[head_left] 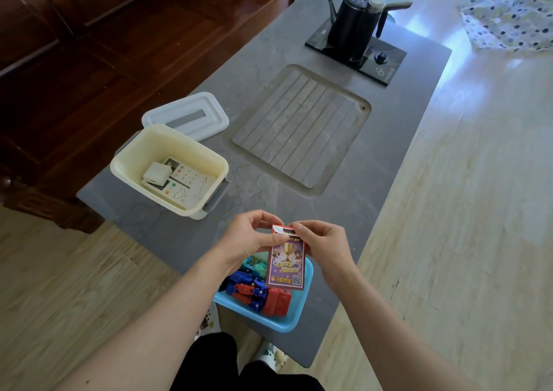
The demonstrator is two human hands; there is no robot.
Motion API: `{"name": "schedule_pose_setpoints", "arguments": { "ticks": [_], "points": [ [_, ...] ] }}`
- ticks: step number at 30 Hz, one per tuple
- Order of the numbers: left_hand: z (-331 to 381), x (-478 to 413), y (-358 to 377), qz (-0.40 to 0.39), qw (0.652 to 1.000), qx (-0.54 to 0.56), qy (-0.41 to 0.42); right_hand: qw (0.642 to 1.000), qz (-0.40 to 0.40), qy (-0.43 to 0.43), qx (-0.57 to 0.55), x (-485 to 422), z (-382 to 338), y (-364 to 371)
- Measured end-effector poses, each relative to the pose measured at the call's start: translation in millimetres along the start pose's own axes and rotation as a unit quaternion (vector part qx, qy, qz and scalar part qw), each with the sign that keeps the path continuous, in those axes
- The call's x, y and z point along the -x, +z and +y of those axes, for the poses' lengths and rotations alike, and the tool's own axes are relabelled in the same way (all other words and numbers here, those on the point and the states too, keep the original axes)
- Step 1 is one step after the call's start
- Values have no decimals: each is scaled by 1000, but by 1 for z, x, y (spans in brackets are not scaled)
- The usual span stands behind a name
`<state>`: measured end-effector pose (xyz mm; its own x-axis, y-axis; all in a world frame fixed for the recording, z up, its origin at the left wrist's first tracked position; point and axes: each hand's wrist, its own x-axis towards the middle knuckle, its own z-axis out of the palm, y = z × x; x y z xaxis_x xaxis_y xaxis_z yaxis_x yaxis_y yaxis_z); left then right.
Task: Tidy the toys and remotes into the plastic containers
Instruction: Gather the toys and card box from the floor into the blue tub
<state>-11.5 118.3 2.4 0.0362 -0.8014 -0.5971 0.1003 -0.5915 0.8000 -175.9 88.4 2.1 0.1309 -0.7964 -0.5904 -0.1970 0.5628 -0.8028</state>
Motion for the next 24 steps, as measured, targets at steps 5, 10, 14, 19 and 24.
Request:
{"name": "schedule_pose_setpoints", "arguments": {
  "ticks": [5, 10, 14, 19, 24],
  "points": [
    [0, 2, -1, -1, 1000, -4, 9, 1000, 11, 2, -15, 1, -1, 2],
    [-1, 1, -1, 4, 1000, -5, 7, 1000, 14, 0, -7, 1, -2, 2],
    [-1, 0, 0, 4, 1000, -9, 12, 1000, 18, -10, 15, 0, -2, 1],
    [-3, -1, 3, 9, 1000, -12, 22, 997, 35, -34, 67, -3, 0, 1],
    [-8, -5, 2, 42, 999, 3, 26, 998, 1, -10, 59, -3, -1, -3]
  ]
}}
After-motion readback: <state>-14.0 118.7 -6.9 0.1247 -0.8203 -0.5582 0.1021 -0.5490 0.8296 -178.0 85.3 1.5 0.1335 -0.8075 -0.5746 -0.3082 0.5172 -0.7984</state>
